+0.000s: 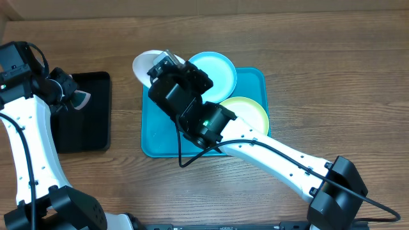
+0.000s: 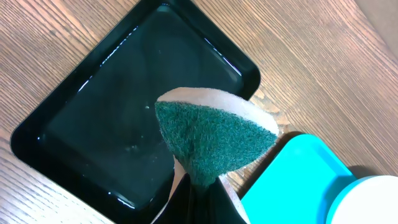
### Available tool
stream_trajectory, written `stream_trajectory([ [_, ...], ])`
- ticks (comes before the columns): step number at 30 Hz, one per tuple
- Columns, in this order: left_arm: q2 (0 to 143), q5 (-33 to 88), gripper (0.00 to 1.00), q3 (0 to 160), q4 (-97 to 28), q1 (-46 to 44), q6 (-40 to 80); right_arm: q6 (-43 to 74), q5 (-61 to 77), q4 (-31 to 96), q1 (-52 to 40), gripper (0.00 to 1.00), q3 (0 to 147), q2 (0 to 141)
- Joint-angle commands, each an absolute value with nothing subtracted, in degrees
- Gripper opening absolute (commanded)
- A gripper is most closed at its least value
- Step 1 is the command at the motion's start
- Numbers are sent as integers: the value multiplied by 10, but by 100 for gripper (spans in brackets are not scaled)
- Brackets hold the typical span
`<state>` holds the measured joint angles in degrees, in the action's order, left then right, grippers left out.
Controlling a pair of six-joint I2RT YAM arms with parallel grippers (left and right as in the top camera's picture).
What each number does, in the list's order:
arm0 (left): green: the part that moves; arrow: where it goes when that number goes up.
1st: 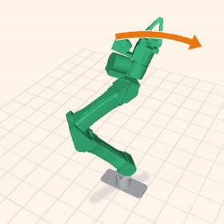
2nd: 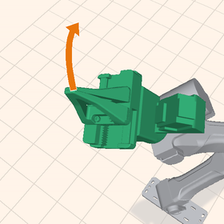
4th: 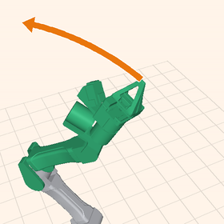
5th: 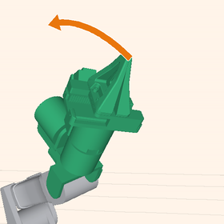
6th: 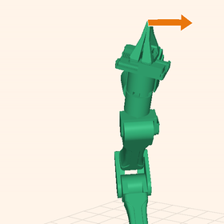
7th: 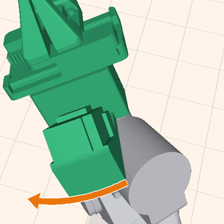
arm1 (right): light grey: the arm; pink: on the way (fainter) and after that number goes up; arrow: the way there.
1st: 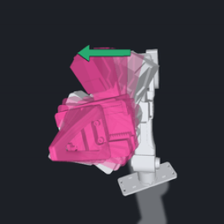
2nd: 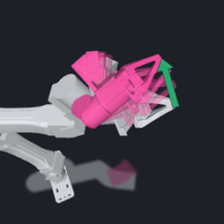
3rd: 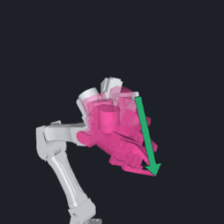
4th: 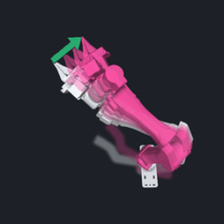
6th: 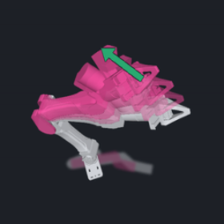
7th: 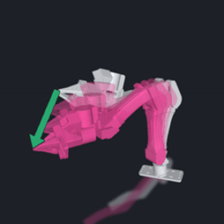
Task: Clean dirty plates on tray and stack at the side
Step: 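Retract the left gripper to the black tray and lift the white plate with the right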
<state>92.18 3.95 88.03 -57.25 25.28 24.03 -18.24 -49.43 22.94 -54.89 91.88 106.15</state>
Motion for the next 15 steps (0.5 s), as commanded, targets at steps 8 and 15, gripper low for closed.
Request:
stream_trajectory([
  [8, 922, 45, 4, 886, -570, 255, 242, -293, -557, 215, -559, 4, 927, 1056],
  [15, 922, 45, 4, 886, -570, 255, 242, -95, -282, 308, -542, 4, 917, 1061],
])
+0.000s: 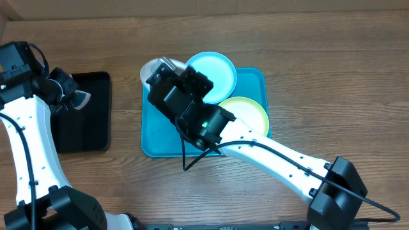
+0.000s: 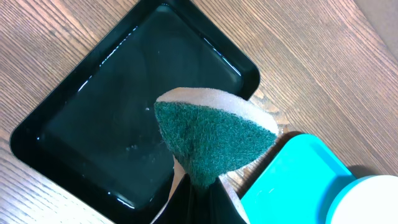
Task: Clean dirty plates on tray and stack at the side
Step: 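Retract the left gripper to the black tray and lift the white plate with the right, then carry the white plate right and set it on the table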
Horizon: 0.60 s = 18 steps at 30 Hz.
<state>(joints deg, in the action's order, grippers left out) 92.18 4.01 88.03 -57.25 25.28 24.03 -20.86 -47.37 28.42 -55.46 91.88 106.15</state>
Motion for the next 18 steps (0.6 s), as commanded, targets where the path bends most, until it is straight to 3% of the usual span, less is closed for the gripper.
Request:
stream_trajectory([
  [1, 922, 45, 4, 886, -570, 255, 242, -88, -222, 316, -535, 4, 910, 1065],
  [8, 922, 45, 4, 886, -570, 255, 242, 105, -230, 334, -480, 4, 924, 1051],
  [12, 922, 45, 4, 886, -570, 255, 242, 138, -198, 333, -423, 4, 940, 1009],
  [18, 926, 45, 4, 886, -567, 255, 242, 151, 76, 396, -239, 4, 939, 986],
])
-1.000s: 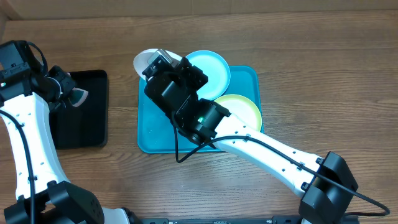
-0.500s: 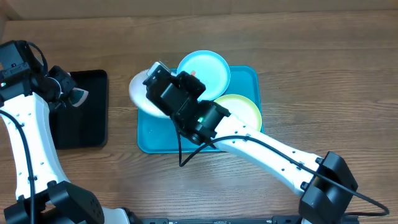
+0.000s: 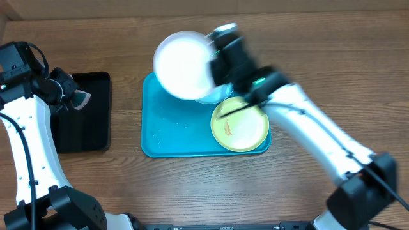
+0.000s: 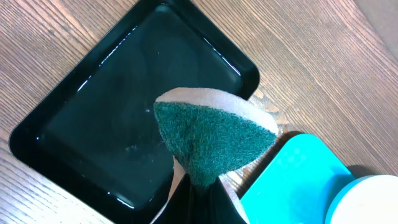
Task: Clean dirty plates on tray and stack at the side
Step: 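Carry the white plate right and set it on the table, then move the right gripper back and grasp the light-blue plate rim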
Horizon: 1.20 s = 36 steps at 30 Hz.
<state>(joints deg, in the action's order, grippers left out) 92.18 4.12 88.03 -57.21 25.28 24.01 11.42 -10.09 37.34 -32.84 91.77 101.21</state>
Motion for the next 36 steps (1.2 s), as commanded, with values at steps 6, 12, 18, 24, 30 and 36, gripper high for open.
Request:
stream_trajectory([
  [6, 945, 46, 4, 885, -565, 254, 243, 158, 219, 519, -42, 4, 938, 1009],
  [12, 966, 75, 4, 885, -565, 252, 242, 111, 179, 582, 71, 4, 921, 1044],
  [18, 967, 75, 4, 885, -566, 251, 242, 147, 73, 543, 107, 4, 864, 1071],
  [24, 967, 75, 4, 885, -566, 251, 242, 168, 44, 461, 110, 4, 781, 1078],
  [30, 967, 75, 4, 885, -563, 251, 242, 168, 44, 444, 110, 43, 771, 1079],
  [36, 967, 75, 4, 885, -561, 251, 240, 74, 254, 428, 98, 51, 780, 1079],
])
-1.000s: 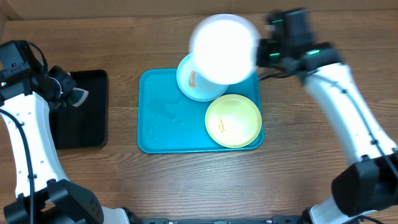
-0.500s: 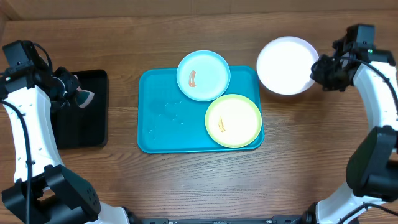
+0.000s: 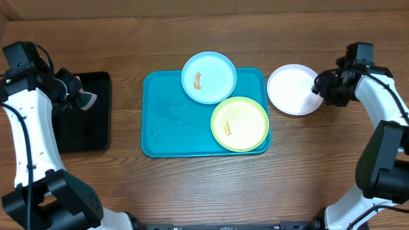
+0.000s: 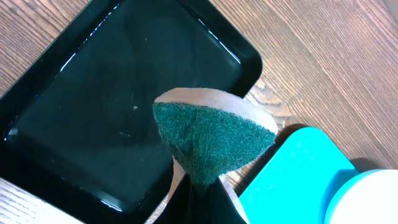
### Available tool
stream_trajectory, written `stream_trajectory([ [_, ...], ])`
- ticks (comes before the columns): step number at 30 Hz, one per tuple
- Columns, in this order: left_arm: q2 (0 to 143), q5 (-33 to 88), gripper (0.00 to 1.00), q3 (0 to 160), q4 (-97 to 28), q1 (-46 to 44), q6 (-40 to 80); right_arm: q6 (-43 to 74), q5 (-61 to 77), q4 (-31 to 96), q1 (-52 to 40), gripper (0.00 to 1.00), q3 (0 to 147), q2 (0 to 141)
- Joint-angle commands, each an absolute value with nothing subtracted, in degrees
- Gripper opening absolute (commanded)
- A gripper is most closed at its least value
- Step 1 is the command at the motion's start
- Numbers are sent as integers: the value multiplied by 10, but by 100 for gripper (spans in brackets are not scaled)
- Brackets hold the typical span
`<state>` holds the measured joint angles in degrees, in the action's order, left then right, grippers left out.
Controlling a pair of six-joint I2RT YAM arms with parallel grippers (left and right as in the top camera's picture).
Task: Clean dirty plates on tray and stack at the side
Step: 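Move the right gripper back and grasp the light-blue plate rim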
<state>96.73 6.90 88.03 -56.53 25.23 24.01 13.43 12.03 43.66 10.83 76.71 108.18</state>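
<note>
A white plate (image 3: pixel 293 90) lies on the table just right of the teal tray (image 3: pixel 166 121). My right gripper (image 3: pixel 321 87) is at its right rim; whether the jaws still grip it does not show. On the tray sit a blue plate (image 3: pixel 209 77) with a red smear and a yellow-green plate (image 3: pixel 239 123) with a small smear. My left gripper (image 3: pixel 78 97) (image 4: pixel 198 185) is shut on a sponge (image 4: pixel 211 140), green face up with a tan back, held over the right edge of the black tray (image 4: pixel 93 106).
The black tray (image 3: pixel 80 128) holds a film of water at the far left. A corner of the teal tray (image 4: pixel 292 174) and a pale plate rim (image 4: pixel 367 199) show at the lower right of the left wrist view. Bare wood lies all around.
The white plate was held raised over the back of the teal tray; now it lies on the table right of the tray with my right gripper at its rim. My left wrist shifted slightly.
My right gripper was at the white plate at the teal tray's back left corner, and stayed there a moment later. Then it held the plate up over the tray's back. Now the plate rests beside the tray. My left gripper kept the sponge by the black tray throughout.
</note>
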Motion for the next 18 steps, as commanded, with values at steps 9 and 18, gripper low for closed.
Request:
stream_trajectory([
  [9, 967, 75, 4, 885, -557, 250, 230, 191, 290, 335, -30, 50, 800, 1079],
  [18, 967, 75, 4, 885, -562, 251, 227, 301, -44, 215, -215, 47, 800, 1132],
])
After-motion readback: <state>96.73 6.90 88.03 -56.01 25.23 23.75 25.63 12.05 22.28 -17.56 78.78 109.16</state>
